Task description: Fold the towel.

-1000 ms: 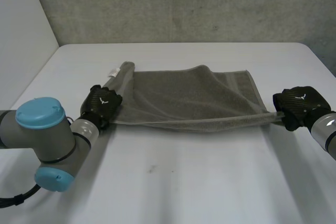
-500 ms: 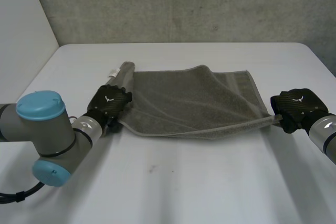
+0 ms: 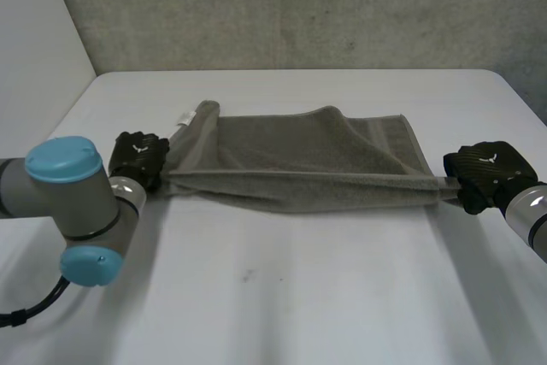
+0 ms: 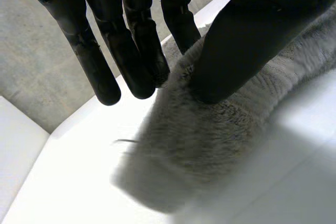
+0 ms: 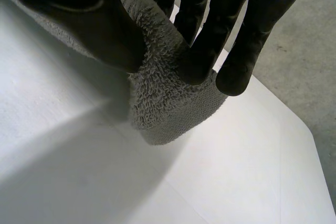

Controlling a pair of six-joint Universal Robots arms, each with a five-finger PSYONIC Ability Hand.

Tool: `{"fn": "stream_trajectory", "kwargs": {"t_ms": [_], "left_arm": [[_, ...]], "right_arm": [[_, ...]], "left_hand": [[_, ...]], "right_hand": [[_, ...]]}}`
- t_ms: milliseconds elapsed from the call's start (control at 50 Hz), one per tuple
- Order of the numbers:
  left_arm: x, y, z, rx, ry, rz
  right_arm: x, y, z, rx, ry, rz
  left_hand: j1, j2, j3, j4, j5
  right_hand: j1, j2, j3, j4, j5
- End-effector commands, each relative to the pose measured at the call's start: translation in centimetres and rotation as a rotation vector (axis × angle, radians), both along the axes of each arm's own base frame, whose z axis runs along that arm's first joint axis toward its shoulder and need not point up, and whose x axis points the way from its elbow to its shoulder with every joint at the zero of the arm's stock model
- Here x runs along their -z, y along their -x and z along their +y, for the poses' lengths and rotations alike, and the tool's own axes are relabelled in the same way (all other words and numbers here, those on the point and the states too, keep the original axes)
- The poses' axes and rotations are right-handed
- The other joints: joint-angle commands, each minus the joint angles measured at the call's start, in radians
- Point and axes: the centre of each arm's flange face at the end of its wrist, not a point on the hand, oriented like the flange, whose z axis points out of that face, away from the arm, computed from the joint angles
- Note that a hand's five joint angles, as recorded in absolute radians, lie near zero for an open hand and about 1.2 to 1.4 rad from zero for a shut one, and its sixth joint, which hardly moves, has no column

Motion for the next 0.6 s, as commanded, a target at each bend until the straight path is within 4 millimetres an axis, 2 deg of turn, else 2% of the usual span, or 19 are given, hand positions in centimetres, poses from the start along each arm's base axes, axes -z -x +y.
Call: {"fn": "stream_trajectory", "kwargs": {"t_ms": [20,120,160,280,320,340,380,440,480,600], "left_arm": [[-2.0,-0.6,2.9,0.047,0.012,-0.017],[-2.7,-1.1,4.9,0.077,0.024,-0.094],[-3.1,-1.8,6.2,0.086,0.034,-0.166],[-4.2,-3.1,8.2,0.085,0.065,-0.280],[-5.3,-3.8,9.8,0.090,0.090,-0.348],[-5.3,-3.8,9.8,0.090,0.090,-0.349],[-6.6,-4.4,11.7,0.097,0.101,-0.400],[-7.1,-4.6,12.6,0.103,0.101,-0.418],[-8.3,-4.9,14.4,0.110,0.102,-0.428],[-9.6,-5.2,16.5,0.132,0.085,-0.432]], "right_arm": [[0.0,-0.2,0.2,-0.010,-0.011,0.001],[-0.2,-0.2,0.7,-0.011,-0.039,0.009],[-0.9,-0.1,1.5,-0.022,-0.090,0.022],[-1.6,0.0,3.1,-0.059,-0.162,0.087],[-2.2,0.2,4.1,-0.081,-0.181,0.140],[-2.2,0.2,4.1,-0.081,-0.181,0.140],[-3.5,0.8,5.0,-0.074,-0.168,0.174],[-4.2,1.3,5.4,-0.063,-0.159,0.184],[-5.4,1.9,6.1,-0.052,-0.144,0.193],[-7.6,2.3,7.0,-0.082,-0.087,0.189]], "left_hand": [[0.270,0.261,0.263,0.261,0.269],[0.270,0.261,0.263,0.261,0.269],[0.270,0.261,0.263,0.261,0.269],[0.270,0.261,0.263,0.261,0.269],[0.270,0.261,0.263,0.261,0.269],[0.270,0.261,0.263,0.261,0.269],[0.270,0.261,0.263,0.261,0.269],[0.270,0.261,0.263,0.261,0.269],[0.270,0.261,0.263,0.261,0.269],[0.270,0.261,0.263,0.261,0.269]], "right_hand": [[0.061,0.062,0.075,0.052,0.045],[0.061,0.062,0.075,0.052,0.045],[0.061,0.062,0.075,0.052,0.045],[0.061,0.062,0.075,0.052,0.045],[0.061,0.062,0.075,0.052,0.045],[0.061,0.062,0.075,0.052,0.045],[0.061,0.062,0.075,0.052,0.045],[0.061,0.062,0.075,0.052,0.045],[0.061,0.062,0.075,0.052,0.045],[0.061,0.062,0.075,0.052,0.045]]}}
